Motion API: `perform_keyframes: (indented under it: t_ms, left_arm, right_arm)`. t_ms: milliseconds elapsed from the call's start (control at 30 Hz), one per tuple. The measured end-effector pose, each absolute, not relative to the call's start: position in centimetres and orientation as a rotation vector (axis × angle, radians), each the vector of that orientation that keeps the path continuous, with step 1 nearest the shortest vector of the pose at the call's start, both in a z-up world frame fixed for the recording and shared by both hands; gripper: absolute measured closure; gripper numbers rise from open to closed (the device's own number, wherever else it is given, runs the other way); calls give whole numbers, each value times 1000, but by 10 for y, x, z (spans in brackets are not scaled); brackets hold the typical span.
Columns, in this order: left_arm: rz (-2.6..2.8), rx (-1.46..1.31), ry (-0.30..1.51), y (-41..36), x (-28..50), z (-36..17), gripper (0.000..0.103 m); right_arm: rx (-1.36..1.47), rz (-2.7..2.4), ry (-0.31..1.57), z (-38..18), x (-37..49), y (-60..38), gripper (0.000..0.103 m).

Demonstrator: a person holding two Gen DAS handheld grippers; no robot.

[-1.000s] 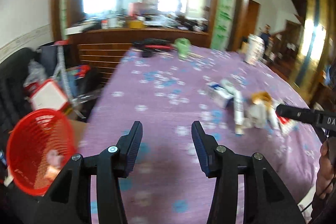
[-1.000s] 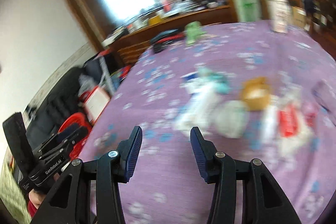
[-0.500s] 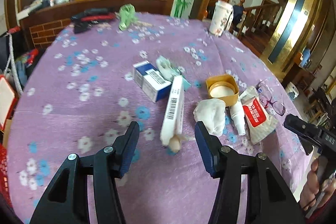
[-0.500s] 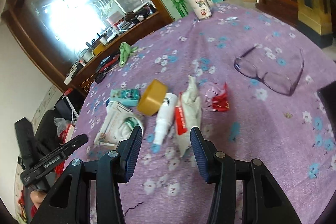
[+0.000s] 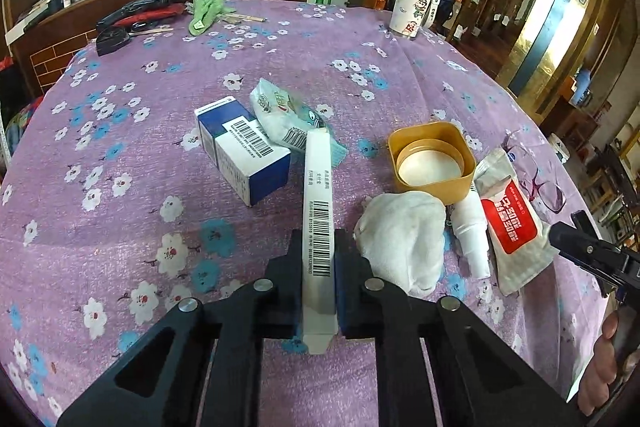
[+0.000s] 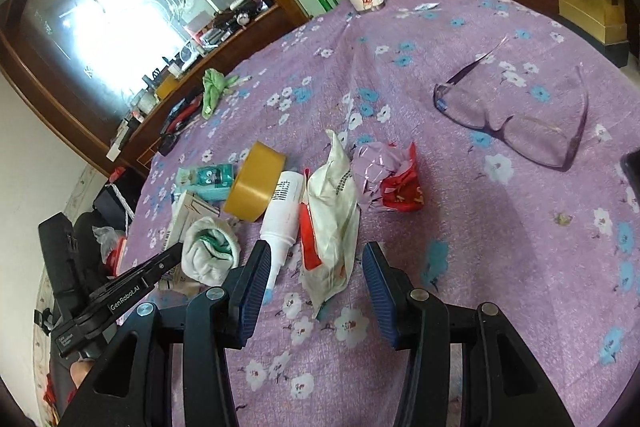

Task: Collect trash
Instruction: 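Grasp the long white barcode box with the left gripper while the right gripper grasps the white bag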

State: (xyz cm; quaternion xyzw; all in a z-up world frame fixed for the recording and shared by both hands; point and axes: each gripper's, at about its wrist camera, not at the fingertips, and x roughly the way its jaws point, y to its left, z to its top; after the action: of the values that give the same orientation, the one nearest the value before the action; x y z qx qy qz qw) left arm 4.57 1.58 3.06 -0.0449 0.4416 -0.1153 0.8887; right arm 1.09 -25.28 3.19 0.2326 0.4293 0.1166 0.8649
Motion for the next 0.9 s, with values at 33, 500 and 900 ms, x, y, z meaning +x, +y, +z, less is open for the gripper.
perform_keyframes:
  t_ms: [33,500,900]
  left_arm:
    - [-236,-86,908,15,45,31,91]
    - [-205,-69,783,31,-1,59,91]
    - [-183,-84,751,52,-52,64,91]
  right_arm:
    - [483,242,908,30,13,-250,52]
    - [388,212,916,22,17,-236,90]
    - [298,266,813,52,-30,-212,90]
